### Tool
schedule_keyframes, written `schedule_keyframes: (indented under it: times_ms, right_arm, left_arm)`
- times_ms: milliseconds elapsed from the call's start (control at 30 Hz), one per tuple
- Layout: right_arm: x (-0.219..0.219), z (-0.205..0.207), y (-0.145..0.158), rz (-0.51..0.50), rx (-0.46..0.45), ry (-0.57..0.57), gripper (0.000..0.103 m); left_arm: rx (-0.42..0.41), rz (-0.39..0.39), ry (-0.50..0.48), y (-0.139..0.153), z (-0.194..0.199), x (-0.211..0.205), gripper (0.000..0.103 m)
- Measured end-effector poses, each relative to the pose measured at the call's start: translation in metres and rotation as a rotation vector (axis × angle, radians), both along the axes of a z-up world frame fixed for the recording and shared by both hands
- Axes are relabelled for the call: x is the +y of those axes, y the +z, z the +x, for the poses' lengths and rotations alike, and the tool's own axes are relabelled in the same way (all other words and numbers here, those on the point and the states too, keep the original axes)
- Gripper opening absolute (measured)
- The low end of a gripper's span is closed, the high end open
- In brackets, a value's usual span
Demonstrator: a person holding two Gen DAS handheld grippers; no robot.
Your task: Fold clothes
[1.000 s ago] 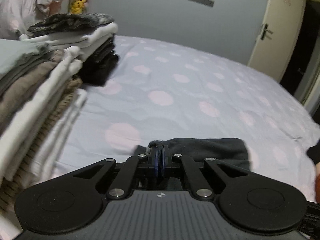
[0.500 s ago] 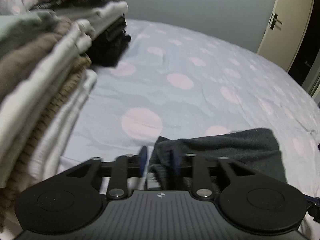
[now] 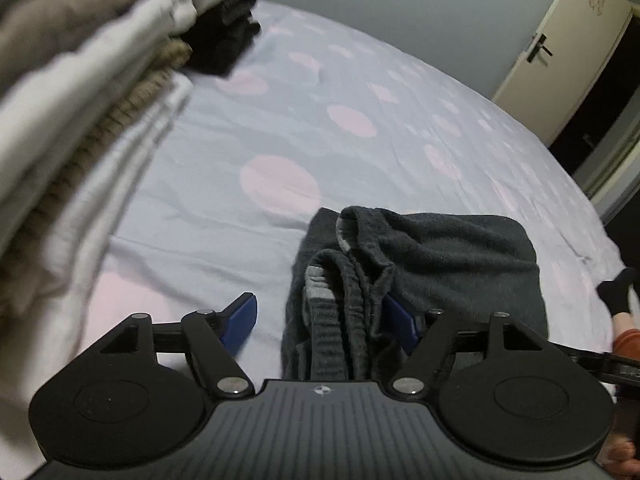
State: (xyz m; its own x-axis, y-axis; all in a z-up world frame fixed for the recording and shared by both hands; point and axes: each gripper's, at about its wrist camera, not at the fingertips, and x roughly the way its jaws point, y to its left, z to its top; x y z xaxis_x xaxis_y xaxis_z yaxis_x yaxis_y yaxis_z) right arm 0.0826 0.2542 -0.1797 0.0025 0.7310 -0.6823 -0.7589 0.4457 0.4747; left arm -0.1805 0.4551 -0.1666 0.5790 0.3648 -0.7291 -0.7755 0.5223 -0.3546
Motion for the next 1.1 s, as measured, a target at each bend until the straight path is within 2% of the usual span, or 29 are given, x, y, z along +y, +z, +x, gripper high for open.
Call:
schedule_keyframes:
  times_ms: [67, 167, 367, 533, 600, 700, 800, 1100]
  right_arm:
    - [0.009, 0.006, -0.005, 0.009, 0.041, -0.004, 0.062]
    - [0.023, 0.014, -0.008, 0.03, 0.069, 0.001, 0.062]
    - [0.037, 0.021, -0.019, 0.077, 0.087, 0.034, 0.063]
    - [0.036, 0.021, -0.021, 0.114, 0.118, 0.055, 0.038]
    - [0.036, 0.019, -0.019, 0.122, 0.112, 0.066, 0.033]
    - [0.035, 0.008, -0.005, 0.115, 0.041, 0.083, 0.026]
    - [0.029, -0.006, 0.016, 0.142, -0.03, 0.106, 0.024]
    - [-0.008, -0.06, 0.102, 0.287, -0.181, 0.182, 0.024]
  left_arm:
    - [-0.015, -0.034, -0.027, -0.007, 0.004, 0.009, 0.083]
    - [-0.034, -0.031, -0.055, -0.013, 0.01, 0.014, 0.083]
    - [-0.091, -0.062, -0.063, -0.023, 0.011, 0.019, 0.07]
    - [-0.104, -0.059, -0.053, -0.023, 0.013, 0.016, 0.053]
    - [-0.097, -0.039, -0.05, -0.02, 0.013, 0.009, 0.046]
    - [-0.085, -0.009, -0.039, -0.013, 0.013, 0.002, 0.039]
    - [-0.096, 0.022, -0.012, 0.001, 0.008, -0.011, 0.037]
    - [-0.193, 0.215, 0.065, 0.084, -0.046, -0.068, 0.036]
